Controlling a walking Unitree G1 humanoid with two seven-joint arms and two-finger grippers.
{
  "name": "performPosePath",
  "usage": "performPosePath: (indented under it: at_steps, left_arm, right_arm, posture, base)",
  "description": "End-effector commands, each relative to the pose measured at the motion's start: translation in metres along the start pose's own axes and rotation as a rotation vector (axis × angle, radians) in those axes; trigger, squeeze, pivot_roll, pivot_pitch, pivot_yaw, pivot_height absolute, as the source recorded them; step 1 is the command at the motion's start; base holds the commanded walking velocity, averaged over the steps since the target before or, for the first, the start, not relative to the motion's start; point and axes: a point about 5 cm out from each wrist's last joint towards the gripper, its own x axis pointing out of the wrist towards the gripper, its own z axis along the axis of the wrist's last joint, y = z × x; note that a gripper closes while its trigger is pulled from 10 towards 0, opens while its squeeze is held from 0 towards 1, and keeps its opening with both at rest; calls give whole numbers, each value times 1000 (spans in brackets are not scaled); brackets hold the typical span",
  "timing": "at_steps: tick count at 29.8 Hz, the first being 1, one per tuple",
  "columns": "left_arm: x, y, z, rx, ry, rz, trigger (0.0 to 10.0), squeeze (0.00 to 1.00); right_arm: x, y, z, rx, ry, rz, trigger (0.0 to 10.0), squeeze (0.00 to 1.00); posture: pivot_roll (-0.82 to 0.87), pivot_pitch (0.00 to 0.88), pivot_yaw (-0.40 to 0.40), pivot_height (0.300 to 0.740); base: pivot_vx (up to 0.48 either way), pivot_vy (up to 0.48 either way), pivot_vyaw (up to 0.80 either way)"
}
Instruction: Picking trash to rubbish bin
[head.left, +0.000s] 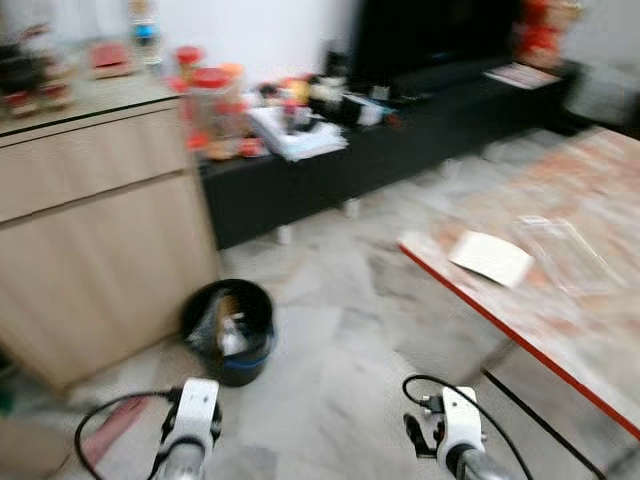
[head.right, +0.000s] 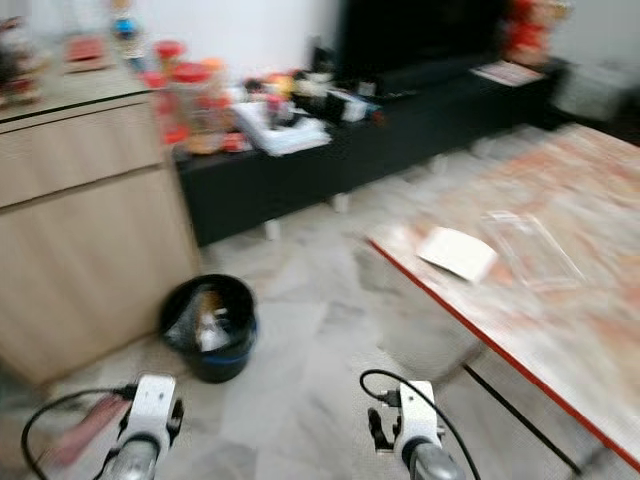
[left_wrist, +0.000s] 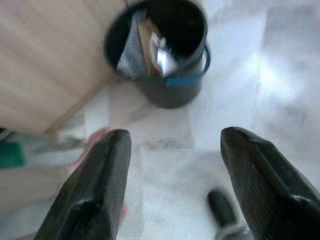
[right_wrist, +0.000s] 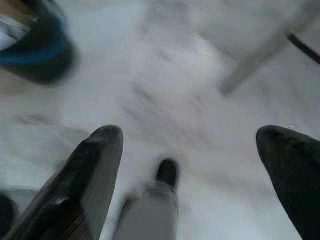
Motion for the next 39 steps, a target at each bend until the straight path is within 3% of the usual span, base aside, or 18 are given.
performPosePath:
  at_steps: [1, 19, 28, 31, 39]
  left_arm:
    - [-7, 4, -19, 2, 79, 9, 10000, 0]
    - [-19, 7, -49, -32, 212, 16, 10000, 0]
    - [-20, 6, -51, -31, 222, 0, 10000, 0]
    - [-21, 6, -53, 29, 239, -10, 10000, 0]
    - [-22, 8, -55, 6, 256, -3, 10000, 0]
  right_arm:
    - [4, 5, 15, -9, -28, 7, 10000, 0]
    - [4, 7, 9, -20, 2, -3, 10000, 0]
    - [4, 9, 10, -26, 3, 0, 10000, 0]
    - [5, 11, 9, -22, 3, 3, 10000, 0]
    - [4, 11, 6, -20, 11, 0, 10000, 0]
  posture:
    - [25, 49, -23, 740]
    - [13, 8, -12, 740]
    - [8, 0, 3, 740]
    - [7, 0, 11, 740]
    - [6, 0, 14, 740]
  base:
    - [0, 0, -781]
    - [0, 0, -785]
    - [0, 0, -786]
    - [0, -320, -785]
    - [0, -120, -784]
